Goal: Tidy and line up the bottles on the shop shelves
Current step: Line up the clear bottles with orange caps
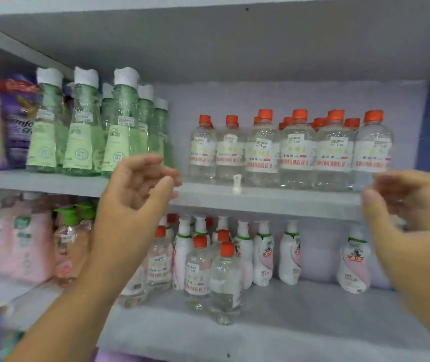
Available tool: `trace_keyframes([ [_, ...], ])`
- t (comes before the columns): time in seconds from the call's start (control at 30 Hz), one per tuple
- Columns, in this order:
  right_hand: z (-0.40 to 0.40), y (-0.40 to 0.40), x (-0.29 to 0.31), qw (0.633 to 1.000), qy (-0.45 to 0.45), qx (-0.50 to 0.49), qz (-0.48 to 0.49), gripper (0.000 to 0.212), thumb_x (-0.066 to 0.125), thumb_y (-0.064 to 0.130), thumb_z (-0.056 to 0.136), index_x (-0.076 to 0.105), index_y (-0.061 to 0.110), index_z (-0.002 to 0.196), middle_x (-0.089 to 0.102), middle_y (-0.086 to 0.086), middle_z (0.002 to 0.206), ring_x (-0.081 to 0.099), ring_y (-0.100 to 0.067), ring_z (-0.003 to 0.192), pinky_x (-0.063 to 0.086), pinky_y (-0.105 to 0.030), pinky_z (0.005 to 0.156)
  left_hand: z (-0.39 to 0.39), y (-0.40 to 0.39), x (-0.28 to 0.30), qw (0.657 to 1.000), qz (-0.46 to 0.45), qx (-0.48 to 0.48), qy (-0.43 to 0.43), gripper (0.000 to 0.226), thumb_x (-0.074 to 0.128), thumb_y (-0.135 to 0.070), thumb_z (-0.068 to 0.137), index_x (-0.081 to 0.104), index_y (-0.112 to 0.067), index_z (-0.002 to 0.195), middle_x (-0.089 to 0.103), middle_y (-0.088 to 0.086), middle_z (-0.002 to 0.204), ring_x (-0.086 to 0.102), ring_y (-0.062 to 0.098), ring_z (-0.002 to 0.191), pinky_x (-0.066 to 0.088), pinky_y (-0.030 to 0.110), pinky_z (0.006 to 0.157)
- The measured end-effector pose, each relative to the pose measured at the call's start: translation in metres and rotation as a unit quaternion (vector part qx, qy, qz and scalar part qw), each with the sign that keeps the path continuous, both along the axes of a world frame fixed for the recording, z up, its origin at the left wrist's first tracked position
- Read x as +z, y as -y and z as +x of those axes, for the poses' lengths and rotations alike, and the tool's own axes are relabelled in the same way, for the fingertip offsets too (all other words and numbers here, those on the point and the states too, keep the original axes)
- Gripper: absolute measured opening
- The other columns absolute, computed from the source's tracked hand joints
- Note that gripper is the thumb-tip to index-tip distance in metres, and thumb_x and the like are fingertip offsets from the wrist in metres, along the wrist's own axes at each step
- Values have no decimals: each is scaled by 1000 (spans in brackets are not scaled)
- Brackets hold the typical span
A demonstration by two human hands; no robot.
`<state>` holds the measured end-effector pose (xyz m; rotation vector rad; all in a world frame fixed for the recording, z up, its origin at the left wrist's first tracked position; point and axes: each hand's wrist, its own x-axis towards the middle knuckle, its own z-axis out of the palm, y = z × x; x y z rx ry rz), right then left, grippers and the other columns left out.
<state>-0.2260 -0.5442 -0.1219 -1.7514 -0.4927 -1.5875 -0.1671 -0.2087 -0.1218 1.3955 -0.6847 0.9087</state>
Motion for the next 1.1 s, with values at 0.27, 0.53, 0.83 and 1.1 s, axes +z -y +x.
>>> trace_keyframes([
  [0.27, 116, -126, -161, 864, -489, 91, 75, 85, 84, 38, 80, 37, 31, 151, 50, 5, 144, 58, -7, 120, 52, -35, 101, 74, -73, -173, 937, 45, 230, -260, 51, 78, -23, 89, 52, -23, 133, 57, 2, 134, 55, 24, 126, 45, 44, 108],
  [0.53, 136, -136, -199, 847, -503, 89, 145, 84, 88, 66, 47, 56, 38, 118, 75, 19, 101, 71, 3, 88, 58, -24, 78, 113, -83, -204, 921, 84, 176, -338, 60, 85, -59, 70, 47, -50, 115, 71, -16, 105, 70, 7, 93, 56, 36, 76],
  [0.83, 33, -134, -144, 854, -492, 166, 32, 68, 92, 39, 61, 59, 61, 116, 74, 21, 114, 71, 0, 103, 58, -21, 85, 8, -62, -162, 949, 137, -17, -283, 71, 92, -49, 48, 61, -63, 110, 78, -18, 102, 75, 4, 91, 60, 27, 80],
  [1.1, -51, -129, 35, 928, -328, 170, -45, 63, 84, 68, 43, 61, 70, 101, 74, 31, 94, 71, 10, 81, 48, -1, 60, -58, -48, 14, 984, 131, -22, -119, 80, 78, -89, 23, 64, -67, 99, 78, -22, 88, 75, -1, 76, 52, 5, 54],
])
